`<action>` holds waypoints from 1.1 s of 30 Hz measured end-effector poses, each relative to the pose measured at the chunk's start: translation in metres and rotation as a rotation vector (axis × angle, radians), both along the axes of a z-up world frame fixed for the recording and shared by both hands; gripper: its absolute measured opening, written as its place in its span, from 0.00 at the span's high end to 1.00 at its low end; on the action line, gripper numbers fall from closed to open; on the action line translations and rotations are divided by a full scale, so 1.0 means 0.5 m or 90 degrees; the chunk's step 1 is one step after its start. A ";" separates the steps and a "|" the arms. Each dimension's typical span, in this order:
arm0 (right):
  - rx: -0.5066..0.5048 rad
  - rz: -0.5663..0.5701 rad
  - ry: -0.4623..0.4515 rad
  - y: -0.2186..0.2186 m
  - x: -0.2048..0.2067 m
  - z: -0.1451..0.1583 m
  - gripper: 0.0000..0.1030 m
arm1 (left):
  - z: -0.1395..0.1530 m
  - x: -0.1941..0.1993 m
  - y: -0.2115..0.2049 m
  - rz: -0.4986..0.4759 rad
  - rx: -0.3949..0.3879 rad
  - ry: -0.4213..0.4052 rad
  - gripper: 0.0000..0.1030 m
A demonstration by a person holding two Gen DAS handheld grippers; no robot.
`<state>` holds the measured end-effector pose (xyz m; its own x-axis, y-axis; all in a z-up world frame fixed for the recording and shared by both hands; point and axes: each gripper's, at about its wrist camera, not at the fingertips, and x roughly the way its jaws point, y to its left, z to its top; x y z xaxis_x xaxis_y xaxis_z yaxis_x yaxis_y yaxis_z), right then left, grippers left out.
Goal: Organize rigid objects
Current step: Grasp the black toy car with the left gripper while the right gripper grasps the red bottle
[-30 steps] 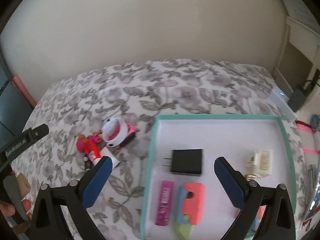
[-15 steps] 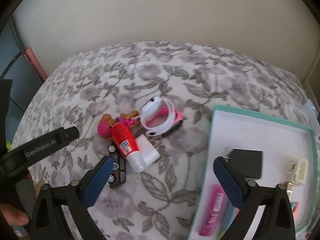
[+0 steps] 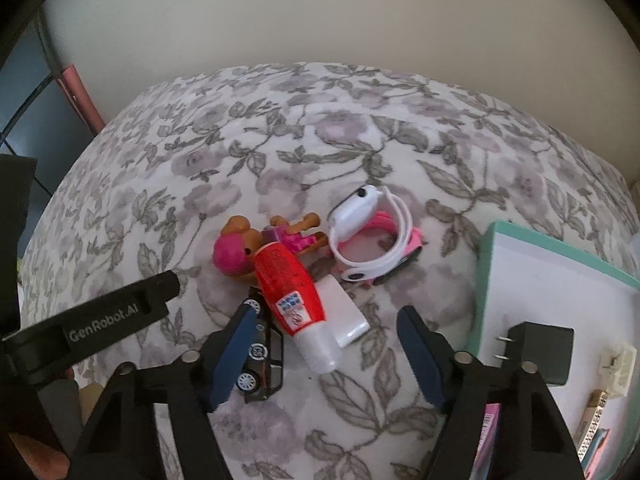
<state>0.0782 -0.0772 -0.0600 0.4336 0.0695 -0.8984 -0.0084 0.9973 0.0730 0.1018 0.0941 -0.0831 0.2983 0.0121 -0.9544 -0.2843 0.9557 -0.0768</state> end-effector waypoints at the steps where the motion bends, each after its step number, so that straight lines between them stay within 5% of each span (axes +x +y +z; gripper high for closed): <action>1: 0.001 0.003 0.000 0.005 0.003 -0.002 0.28 | 0.000 0.000 0.000 -0.001 0.000 0.000 0.10; 12: 0.013 0.015 0.006 0.017 0.013 -0.009 0.62 | 0.002 0.001 -0.006 -0.011 -0.003 -0.002 0.10; 18: 0.036 0.003 0.013 0.003 0.008 -0.007 0.70 | 0.006 0.005 -0.018 -0.027 -0.020 -0.002 0.10; 33: 0.078 -0.043 0.041 -0.049 -0.017 -0.004 0.71 | 0.017 0.003 -0.067 -0.080 -0.070 0.001 0.10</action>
